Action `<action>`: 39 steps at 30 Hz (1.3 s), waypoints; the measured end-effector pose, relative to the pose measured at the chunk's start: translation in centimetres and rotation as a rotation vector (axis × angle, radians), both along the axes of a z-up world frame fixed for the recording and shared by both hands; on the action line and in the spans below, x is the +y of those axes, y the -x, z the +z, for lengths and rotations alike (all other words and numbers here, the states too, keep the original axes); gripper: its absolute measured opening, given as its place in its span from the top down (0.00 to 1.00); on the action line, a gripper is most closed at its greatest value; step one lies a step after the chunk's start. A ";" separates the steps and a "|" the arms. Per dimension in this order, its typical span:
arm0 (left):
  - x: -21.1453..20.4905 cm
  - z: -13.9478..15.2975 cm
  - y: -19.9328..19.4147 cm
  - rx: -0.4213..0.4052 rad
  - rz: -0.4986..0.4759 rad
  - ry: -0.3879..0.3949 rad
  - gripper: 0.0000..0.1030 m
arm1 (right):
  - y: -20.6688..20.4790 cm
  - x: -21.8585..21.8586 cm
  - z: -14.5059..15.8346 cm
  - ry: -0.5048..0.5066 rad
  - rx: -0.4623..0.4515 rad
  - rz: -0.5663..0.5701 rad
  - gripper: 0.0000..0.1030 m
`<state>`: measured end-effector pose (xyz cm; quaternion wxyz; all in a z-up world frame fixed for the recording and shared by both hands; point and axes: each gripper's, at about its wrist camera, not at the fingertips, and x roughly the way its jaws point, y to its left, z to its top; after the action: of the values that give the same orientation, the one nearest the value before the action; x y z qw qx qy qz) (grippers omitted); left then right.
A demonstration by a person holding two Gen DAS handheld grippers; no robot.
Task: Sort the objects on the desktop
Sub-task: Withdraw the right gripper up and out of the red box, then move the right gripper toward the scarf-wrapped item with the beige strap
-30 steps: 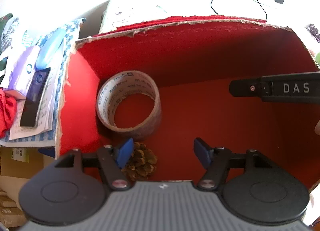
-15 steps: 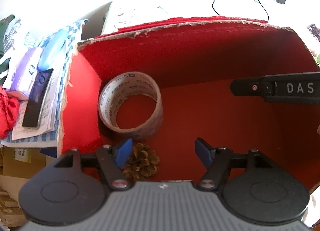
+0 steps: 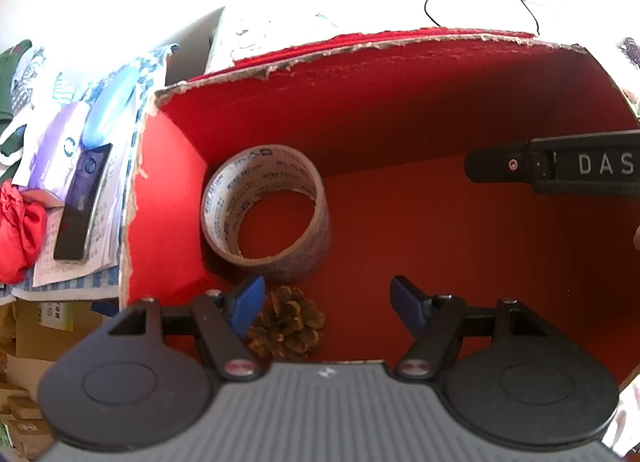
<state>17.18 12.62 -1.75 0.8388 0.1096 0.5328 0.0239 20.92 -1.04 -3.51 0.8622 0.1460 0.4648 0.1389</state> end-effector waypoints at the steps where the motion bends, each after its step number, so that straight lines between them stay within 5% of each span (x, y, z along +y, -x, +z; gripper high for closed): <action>1: 0.0 0.0 0.0 -0.001 -0.001 -0.003 0.29 | 0.0 0.0 0.0 -0.002 -0.003 0.001 0.61; 13: -1.1 1.0 0.9 -0.045 0.031 -0.021 0.19 | 0.2 -0.1 0.3 -0.032 -0.038 0.021 0.61; 24: -3.0 4.5 4.2 -0.208 0.085 -0.050 0.20 | 2.9 -1.2 2.5 -0.113 -0.186 0.055 0.61; 39: -6.3 6.1 9.1 -0.264 0.117 -0.024 0.25 | 9.7 -4.0 6.8 -0.235 -0.297 0.100 0.61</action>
<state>8.08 6.29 4.36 0.8973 0.0841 0.4230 0.0935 11.23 -5.07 3.33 0.8904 0.2004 0.3197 0.2547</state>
